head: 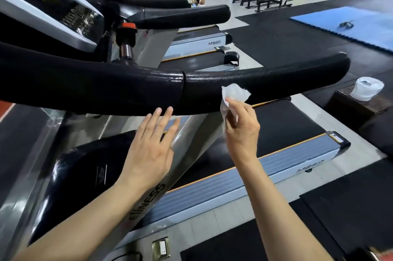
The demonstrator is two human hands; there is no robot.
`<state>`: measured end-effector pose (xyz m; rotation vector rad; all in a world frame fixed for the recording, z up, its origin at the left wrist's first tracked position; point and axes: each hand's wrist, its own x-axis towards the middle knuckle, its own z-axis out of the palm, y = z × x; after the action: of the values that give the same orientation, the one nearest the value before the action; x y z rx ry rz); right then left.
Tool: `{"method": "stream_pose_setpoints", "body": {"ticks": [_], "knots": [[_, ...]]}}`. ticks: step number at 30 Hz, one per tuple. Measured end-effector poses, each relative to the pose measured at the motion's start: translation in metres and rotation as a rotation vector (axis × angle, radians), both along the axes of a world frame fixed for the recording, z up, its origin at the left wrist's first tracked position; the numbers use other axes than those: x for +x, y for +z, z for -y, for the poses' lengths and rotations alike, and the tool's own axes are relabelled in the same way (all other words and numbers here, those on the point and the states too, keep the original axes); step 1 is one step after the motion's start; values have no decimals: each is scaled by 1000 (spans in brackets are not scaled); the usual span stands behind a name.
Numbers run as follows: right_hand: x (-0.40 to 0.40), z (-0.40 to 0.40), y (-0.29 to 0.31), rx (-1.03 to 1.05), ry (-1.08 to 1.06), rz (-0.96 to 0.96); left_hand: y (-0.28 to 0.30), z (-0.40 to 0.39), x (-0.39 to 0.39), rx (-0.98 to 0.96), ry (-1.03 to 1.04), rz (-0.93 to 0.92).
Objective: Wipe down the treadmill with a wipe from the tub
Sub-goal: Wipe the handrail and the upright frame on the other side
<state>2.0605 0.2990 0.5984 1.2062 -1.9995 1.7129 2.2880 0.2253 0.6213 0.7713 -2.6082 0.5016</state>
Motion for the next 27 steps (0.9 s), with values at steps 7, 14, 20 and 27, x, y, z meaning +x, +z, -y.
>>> {"method": "stream_pose_setpoints", "body": {"ticks": [7,14,20,27], "knots": [[21,-15,-62,123,-20,-41,-76,-1,21,154,19,35],[19,32,-96,-44,12,-275,-132,31,21,278,72,108],[61,72,-155,65,61,-286,-154,43,26,420,-2,-80],[46,72,-142,190,304,-805,-193,67,47,511,-95,-128]]}}
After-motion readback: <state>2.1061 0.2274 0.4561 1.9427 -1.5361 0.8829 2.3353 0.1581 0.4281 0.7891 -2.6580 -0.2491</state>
